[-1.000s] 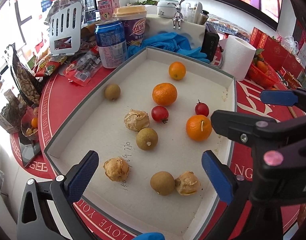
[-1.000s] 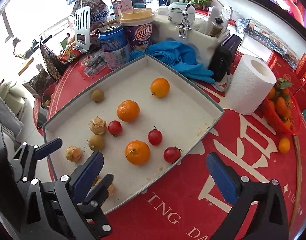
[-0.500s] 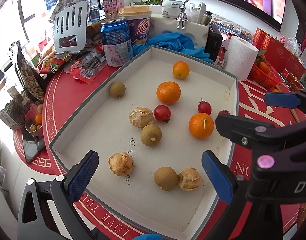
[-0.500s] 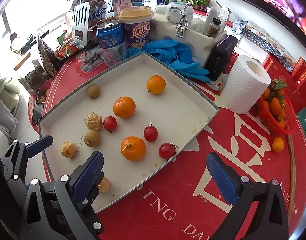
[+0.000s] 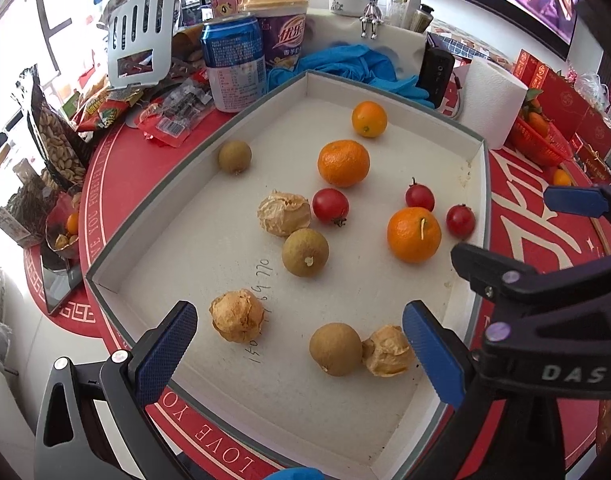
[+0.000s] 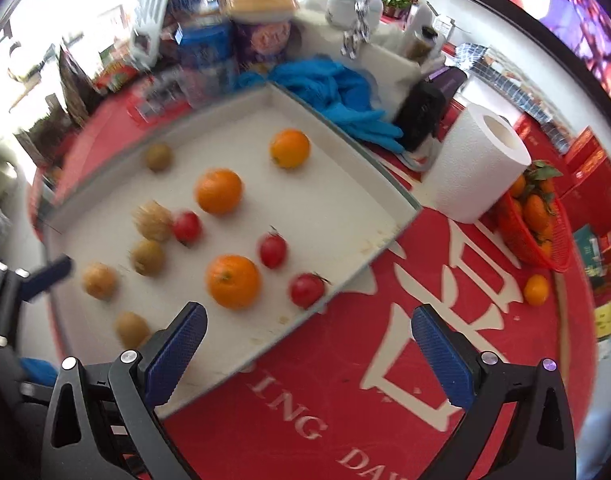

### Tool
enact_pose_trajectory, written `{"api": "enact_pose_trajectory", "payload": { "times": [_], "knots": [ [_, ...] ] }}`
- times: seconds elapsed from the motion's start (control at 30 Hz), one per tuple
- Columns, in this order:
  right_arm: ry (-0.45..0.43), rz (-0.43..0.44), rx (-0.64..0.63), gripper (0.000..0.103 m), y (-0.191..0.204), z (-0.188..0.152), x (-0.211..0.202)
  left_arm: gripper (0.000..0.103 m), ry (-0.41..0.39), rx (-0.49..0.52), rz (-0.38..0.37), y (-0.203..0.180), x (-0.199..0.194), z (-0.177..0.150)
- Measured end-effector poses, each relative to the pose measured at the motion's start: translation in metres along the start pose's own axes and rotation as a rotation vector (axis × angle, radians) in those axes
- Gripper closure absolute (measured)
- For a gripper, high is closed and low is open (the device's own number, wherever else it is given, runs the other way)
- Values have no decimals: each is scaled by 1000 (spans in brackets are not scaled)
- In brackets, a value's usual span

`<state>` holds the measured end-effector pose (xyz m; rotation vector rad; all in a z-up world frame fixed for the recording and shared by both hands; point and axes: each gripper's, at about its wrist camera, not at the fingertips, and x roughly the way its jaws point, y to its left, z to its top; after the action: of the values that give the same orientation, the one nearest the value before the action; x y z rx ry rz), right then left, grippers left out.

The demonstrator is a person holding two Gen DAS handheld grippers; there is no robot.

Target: Organize fruits

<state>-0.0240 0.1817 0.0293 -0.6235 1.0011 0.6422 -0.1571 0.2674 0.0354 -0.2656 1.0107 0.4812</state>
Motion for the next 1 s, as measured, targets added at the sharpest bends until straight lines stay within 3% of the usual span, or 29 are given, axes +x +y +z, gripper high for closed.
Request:
{"api": "enact_pose_trajectory", "payload": {
  "times": [0.17,0.3,0.6,0.8,1.0],
  "knots": [
    [67,20,29,0,-7,-8,23,0,26,20,-8,-5,8,-10],
    [67,20,15,0,-8,-13,24,0,24,23,-17,-6,9,-13],
    [-64,119,79,0,-19,-3,-24,0,-57,65,-35,-7,-19,-8],
    [-92,122,67,0,-15,-4,-38,0,-33,32,-122,-8,-26,-11],
    [-94,129,61,0,-13,-7,-40,0,-40,46,-100,-14,-30,-13]
  ]
}}
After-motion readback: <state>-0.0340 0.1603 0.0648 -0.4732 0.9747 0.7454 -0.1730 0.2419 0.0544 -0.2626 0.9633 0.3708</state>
